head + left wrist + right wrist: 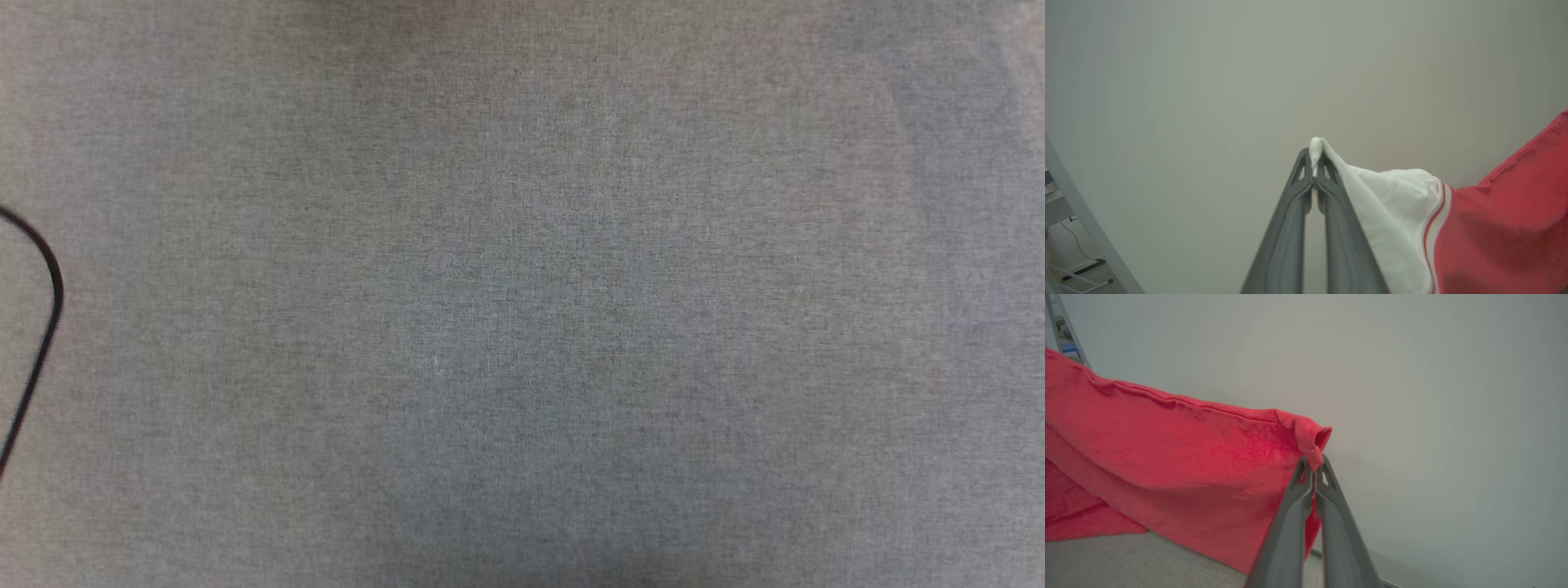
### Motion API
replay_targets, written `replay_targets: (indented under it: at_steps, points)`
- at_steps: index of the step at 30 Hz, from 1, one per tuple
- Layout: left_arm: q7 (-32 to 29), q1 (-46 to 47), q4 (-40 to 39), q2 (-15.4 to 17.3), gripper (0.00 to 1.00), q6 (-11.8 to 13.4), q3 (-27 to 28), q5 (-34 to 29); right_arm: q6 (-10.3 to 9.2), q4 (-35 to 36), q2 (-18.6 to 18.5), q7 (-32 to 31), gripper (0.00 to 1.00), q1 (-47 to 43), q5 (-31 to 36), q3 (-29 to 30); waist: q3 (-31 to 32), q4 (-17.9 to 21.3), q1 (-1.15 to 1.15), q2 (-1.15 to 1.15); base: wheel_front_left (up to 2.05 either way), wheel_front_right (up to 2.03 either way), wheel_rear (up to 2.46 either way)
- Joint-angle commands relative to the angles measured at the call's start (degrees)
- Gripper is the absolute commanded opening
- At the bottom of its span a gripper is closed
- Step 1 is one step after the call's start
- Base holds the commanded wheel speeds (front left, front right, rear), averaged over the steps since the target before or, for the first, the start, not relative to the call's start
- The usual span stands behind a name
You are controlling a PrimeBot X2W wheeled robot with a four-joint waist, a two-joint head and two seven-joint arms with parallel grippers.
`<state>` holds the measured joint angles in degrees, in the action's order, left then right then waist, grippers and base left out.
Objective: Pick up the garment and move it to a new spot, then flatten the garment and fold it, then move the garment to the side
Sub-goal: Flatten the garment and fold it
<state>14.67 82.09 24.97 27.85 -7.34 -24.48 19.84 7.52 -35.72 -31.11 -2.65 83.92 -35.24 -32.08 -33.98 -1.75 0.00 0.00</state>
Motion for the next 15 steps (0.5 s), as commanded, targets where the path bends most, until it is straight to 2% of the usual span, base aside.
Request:
replay_targets:
  at_steps: [1, 7, 15]
  points:
    - [0.3, -3.7, -1.8, 0.5, 0.00, 0.2, 0.8, -0.5, -0.03, 0.7, -1.0, 0.5, 0.00, -2.7, -0.8, -1.3, 1.5, -0.1, 0.00, 0.00, 0.00, 0.00, 0.00]
    - [0.3, -19.3, -8.7, 1.0, 0.00, 1.3, 2.8, -2.2, -0.03, 3.7, -4.0, 1.9, 0.00, -12.5, -4.4, -6.2, 7.0, -0.7, 0.00, 0.00, 0.00, 0.00, 0.00]
    - [0.3, -40.9, -16.2, 0.0, 0.00, 3.0, 2.5, -3.4, -0.03, 9.8, -7.7, 3.3, 0.00, -28.8, -8.7, -10.9, 15.8, -1.1, 0.00, 0.00, 0.00, 0.00, 0.00]
